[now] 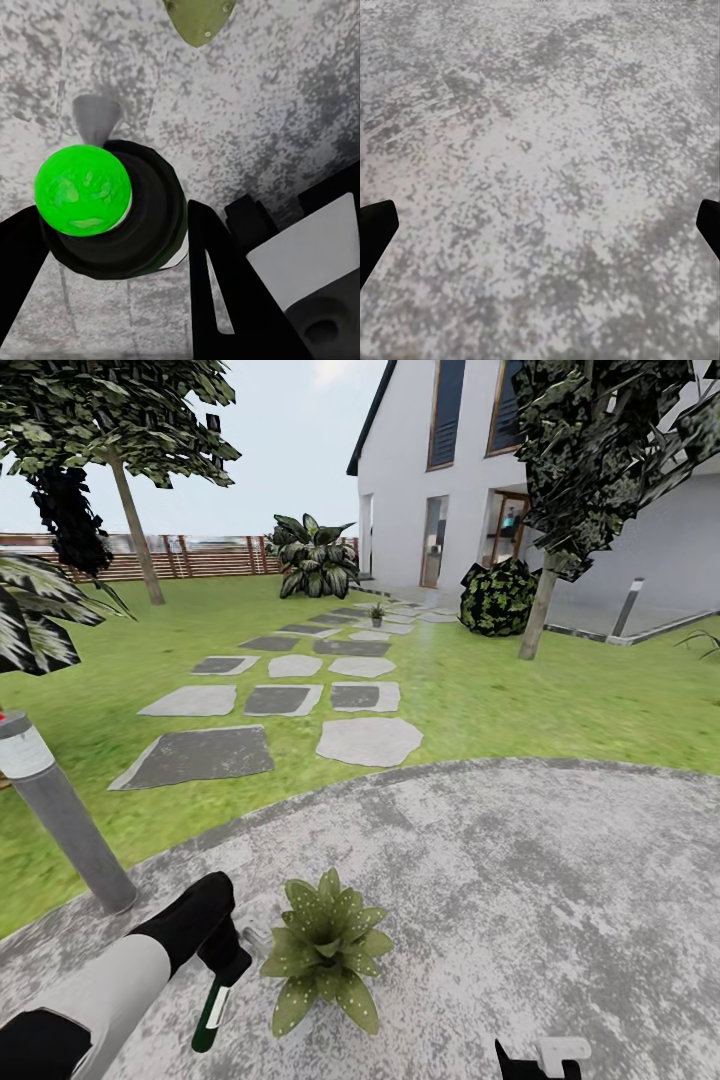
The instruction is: Pick up the pesticide atomizer in the garden and spray insectifuge to fully cover both potted plants in the garden.
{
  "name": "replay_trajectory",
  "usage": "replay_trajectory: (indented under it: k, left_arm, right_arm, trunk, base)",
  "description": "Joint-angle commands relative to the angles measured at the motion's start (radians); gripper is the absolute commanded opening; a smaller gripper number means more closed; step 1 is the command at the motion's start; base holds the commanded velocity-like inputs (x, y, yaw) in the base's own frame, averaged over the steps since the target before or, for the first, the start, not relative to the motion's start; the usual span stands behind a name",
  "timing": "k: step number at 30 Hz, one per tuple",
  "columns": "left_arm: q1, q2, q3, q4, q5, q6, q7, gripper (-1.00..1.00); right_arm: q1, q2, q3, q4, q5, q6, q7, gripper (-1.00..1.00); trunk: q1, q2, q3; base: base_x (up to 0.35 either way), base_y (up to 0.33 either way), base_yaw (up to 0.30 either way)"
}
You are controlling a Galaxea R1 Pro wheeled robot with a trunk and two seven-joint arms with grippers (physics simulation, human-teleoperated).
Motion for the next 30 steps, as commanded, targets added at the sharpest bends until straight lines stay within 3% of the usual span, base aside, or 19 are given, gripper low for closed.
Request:
replay_trajectory:
  k: [1, 8, 13, 21, 30]
  left_arm:
    - [0.0, 0.001, -0.003, -0.002, -0.009, 0.002, -0.01, -1.0]
    - [-0.015, -0.006, -0.004, -0.005, -0.008, 0.007, -0.01, -1.0]
    - [-0.03, -0.015, -0.004, -0.006, -0.007, 0.05, -0.01, -1.0]
    - [-0.022, 0.008, -0.002, 0.01, -0.008, 0.035, -0.013, -1.0]
    - [-0.036, 0.002, -0.006, -0.002, -0.011, 0.036, -0.014, -1.0]
  right_arm:
    - [-0.001, 0.001, -0.009, 0.001, 0.004, -0.004, 0.008, 1.0]
    - [-0.001, 0.001, -0.009, 0.001, 0.004, -0.004, 0.008, 1.0]
    - [-0.001, 0.001, -0.008, 0.001, 0.004, -0.003, 0.008, 1.0]
    - [-0.001, 0.001, -0.007, 0.001, 0.004, -0.004, 0.008, 1.0]
    - [-0.001, 0.001, -0.007, 0.001, 0.004, -0.004, 0.008, 1.0]
  trunk:
    - [0.0, 0.0, -0.001]
    - [0.0, 0.0, -0.001]
    - [0.0, 0.0, -0.001]
    - [0.0, 0.0, -0.001]
    - [0.0, 0.0, -0.001]
  base:
    - [0.0, 0.0, 0.0]
    - [0.0, 0.0, 0.0]
    - [0.0, 0.0, 0.0]
    - [0.0, 0.0, 0.0]
    - [0.0, 0.104, 0.0]
